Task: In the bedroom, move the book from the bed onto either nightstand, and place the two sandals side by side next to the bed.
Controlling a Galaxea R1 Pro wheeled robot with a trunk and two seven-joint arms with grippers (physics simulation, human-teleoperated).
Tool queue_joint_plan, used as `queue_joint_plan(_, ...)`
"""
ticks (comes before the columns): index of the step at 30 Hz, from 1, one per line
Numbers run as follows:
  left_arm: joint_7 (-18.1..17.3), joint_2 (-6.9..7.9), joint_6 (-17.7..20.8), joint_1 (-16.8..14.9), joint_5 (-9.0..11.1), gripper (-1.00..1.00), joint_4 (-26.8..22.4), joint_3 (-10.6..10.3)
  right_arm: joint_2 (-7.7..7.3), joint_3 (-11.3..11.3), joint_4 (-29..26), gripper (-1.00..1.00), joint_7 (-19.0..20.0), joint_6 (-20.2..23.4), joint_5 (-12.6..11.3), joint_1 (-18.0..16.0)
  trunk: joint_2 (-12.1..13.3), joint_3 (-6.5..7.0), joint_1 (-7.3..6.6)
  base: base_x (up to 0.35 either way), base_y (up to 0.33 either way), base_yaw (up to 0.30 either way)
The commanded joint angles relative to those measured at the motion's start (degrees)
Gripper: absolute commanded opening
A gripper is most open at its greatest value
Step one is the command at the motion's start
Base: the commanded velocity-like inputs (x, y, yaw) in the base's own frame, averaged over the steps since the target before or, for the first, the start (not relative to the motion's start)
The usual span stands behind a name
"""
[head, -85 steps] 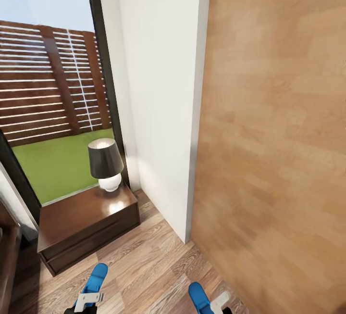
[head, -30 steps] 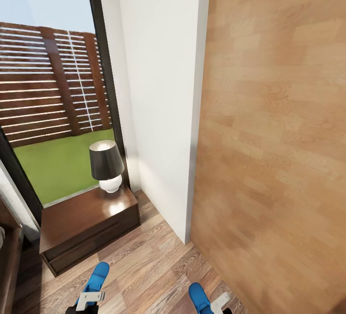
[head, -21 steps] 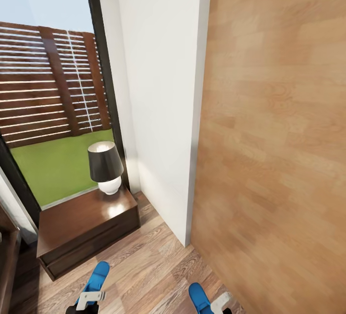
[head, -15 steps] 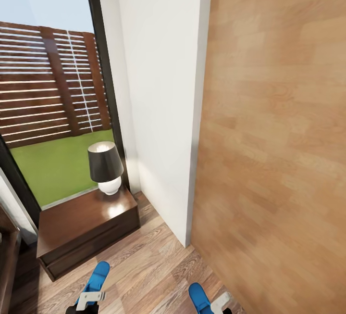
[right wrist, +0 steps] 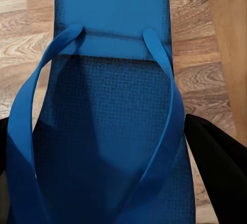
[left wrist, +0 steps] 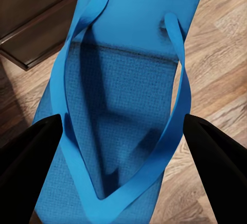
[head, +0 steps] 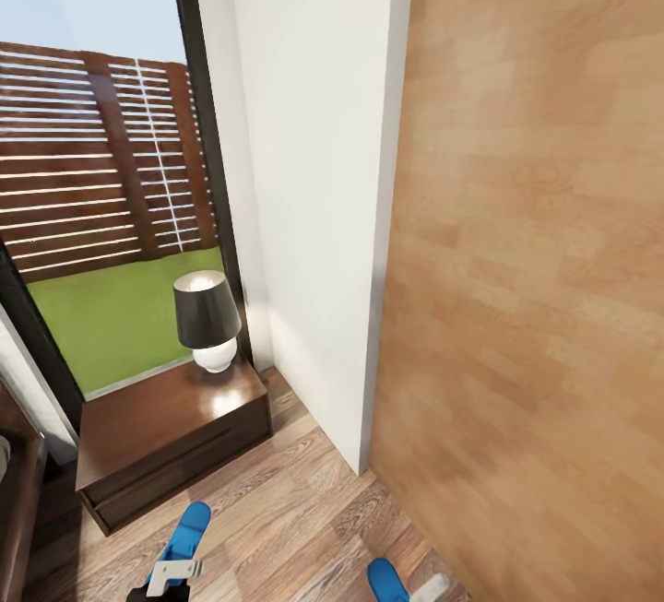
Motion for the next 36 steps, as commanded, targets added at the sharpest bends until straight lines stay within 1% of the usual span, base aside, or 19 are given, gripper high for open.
queue_joint_plan(1,0.2,0.01,-0.2,0.0,0.2,-1.00,0.1,-0.3,-0.01,0.0,0.2,-1.00,0.2,-0.2,0.1,-0.1,-0.1,-0.09,0.02,0.000,0.000,0.003)
queue_joint_plan(19,0.2,-0.16,-0.1,0.0,0.1,-1.00,0.1,-0.2,0.08,0.0,4.4,-1.00,0.1,-0.3,0.1,-0.1,-0.1,-0.09,0.02,0.000,0.000,0.000)
queue_joint_plan(27,0.1,-0.12,-0.1,0.0,0.1,-1.00,0.1,-0.2,0.11,0.0,4.8,-1.00,0.1,-0.3,0.1,-0.1,-0.1,-0.09,0.02,0.006,0.000,0.000)
queue_joint_plan(36,0.1,-0.08,-0.1,0.0,0.1,-1.00,0.1,-0.2,0.11,0.0,4.9,-1.00,0.1,-0.2,0.1,-0.1,-0.1,-0.09,0.02,0.172,0.000,0.000)
